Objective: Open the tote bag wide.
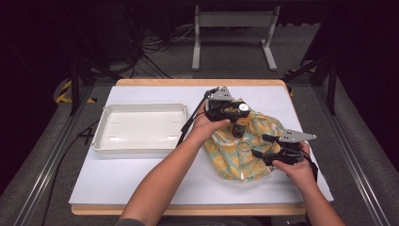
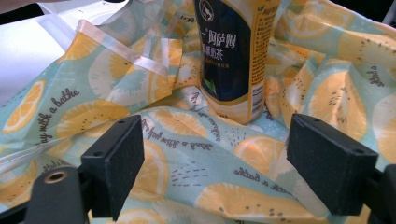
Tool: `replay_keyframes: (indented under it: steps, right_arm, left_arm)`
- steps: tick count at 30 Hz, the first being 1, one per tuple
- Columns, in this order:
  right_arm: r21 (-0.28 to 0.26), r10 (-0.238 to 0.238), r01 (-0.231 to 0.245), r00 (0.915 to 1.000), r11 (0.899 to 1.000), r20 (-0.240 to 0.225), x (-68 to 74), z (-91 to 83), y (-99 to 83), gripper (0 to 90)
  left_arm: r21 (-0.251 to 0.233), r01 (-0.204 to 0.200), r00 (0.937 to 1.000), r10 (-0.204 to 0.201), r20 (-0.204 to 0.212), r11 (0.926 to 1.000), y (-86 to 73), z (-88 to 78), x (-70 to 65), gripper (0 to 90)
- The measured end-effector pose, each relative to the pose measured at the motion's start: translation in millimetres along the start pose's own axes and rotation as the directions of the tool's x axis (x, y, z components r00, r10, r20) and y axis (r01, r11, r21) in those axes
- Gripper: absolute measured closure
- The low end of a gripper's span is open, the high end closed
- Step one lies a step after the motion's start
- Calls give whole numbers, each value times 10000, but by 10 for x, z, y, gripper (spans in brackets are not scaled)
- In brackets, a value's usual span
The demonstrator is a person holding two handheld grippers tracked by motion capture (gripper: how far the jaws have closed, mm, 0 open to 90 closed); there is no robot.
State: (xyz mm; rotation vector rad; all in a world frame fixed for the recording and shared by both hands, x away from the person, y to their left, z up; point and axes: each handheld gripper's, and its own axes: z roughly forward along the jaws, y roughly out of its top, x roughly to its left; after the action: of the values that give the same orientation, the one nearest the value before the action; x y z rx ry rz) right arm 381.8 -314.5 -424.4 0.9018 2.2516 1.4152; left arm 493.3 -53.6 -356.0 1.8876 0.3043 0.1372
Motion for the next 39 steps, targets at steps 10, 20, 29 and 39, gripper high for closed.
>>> replay_keyframes:
  steps: [10,20,29,39]
  right_arm:
    - [-24,31,-31,10000,10000,-19,-1,-8,-1,196]
    - [-100,58,-58,10000,9999,-21,2,-17,-2,196]
    - [-84,44,-45,10000,10000,-60,4,-4,-5,196]
    - [-82,36,-37,9999,10000,-107,10,-7,-6,196]
  left_arm:
    - [176,-213,9998,213,-17,9996,71,-25,-50,587]
    - [33,-435,9990,435,82,9990,238,-150,-91,587]
    - [-125,-475,9985,478,264,9988,349,-230,-119,588]
    - [-332,-445,9986,454,282,9985,470,-353,-159,587]
